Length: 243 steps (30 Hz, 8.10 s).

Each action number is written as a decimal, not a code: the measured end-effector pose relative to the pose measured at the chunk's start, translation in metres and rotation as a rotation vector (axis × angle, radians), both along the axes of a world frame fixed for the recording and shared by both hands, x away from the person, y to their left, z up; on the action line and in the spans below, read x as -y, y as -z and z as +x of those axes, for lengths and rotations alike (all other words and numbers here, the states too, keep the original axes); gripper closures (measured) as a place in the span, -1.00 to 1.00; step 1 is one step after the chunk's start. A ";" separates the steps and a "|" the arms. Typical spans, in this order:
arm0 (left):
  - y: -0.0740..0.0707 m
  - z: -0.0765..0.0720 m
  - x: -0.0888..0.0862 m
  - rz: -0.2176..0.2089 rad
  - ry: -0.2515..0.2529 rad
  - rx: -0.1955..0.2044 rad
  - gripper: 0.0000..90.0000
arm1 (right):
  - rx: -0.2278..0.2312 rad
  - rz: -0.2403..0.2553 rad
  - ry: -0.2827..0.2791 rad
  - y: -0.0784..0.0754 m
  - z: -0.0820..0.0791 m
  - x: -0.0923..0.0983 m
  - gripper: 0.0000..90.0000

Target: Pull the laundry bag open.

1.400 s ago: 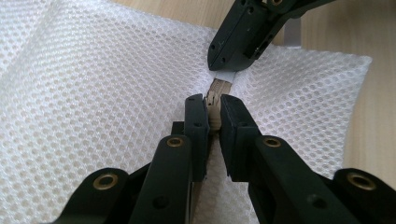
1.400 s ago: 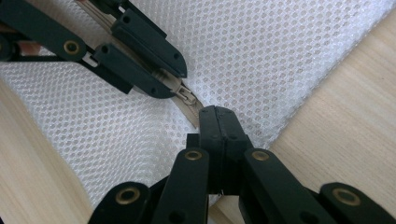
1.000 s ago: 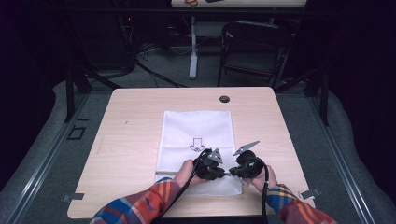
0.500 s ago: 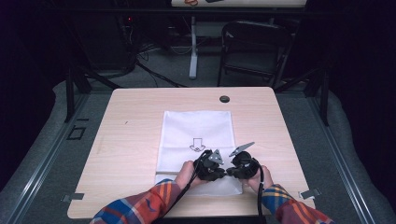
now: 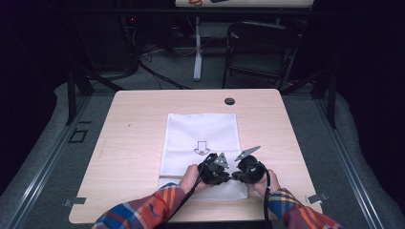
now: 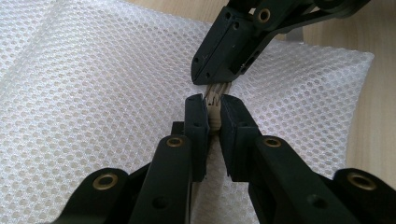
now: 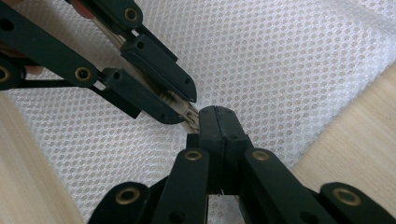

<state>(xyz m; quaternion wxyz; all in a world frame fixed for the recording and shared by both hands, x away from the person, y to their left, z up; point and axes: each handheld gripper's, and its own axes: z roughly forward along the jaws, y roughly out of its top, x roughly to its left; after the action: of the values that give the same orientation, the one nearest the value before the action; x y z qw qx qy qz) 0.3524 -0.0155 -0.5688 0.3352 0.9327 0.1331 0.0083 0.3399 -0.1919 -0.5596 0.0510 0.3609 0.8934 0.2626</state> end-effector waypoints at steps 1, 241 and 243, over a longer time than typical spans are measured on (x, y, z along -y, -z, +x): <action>0.000 0.000 0.000 0.002 0.001 0.000 0.81 | 0.000 0.000 -0.001 0.000 0.000 0.000 1.00; -0.044 -0.012 -0.197 0.073 -0.449 -0.118 -0.47 | 0.048 -0.002 -0.030 -0.035 -0.004 0.015 -0.20; -0.050 -0.013 -0.201 0.057 -0.476 -0.103 -0.58 | 0.070 0.005 -0.011 -0.040 -0.008 0.023 -0.51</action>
<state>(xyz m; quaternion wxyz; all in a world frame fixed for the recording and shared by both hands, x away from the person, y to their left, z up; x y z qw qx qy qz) 0.3390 0.1853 -0.5188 0.2901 0.8832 0.3658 0.0435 0.3321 -0.2145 -0.5195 0.0797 0.3469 0.8924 0.2775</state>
